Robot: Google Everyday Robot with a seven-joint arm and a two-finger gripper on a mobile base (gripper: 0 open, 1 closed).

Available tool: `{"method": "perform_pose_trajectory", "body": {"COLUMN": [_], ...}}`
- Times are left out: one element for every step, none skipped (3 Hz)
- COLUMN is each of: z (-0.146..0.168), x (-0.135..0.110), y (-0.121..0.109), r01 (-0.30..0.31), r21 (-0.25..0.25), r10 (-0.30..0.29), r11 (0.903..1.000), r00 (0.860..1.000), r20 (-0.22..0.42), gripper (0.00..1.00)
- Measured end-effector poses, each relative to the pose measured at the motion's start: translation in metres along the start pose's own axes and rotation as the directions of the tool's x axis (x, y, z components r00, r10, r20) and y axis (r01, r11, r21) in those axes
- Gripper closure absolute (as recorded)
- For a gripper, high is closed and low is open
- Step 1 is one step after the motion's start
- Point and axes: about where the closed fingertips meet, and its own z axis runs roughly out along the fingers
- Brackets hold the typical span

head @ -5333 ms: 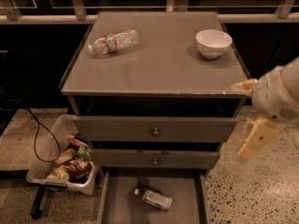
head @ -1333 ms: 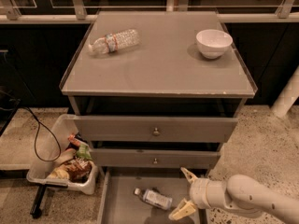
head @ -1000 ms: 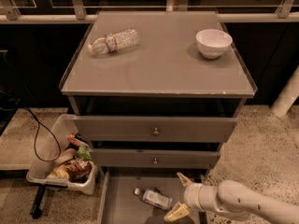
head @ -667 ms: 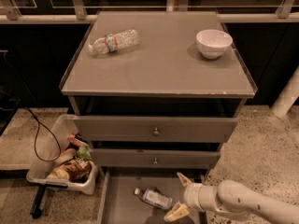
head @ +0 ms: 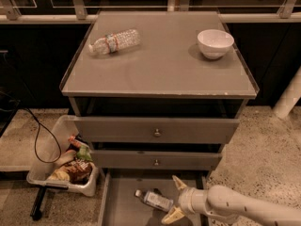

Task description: Pick blue plastic bottle from bottom drawer and place on counter

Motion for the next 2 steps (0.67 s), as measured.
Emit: {"method": "perform_pose_trajectory", "body": {"z": [0.034, 0.063], "x": [0.023, 0.042], "y": [-0.005, -0.011], "r01": [0.044, 0.056], "r21": [0.013, 0.008], "r10": [-0.044, -0.057], "r11": [0.9989, 0.9984], "r00": [0.999, 0.998], "r20": [0.01, 0.018], "gripper": [0.0, 0.0]}}
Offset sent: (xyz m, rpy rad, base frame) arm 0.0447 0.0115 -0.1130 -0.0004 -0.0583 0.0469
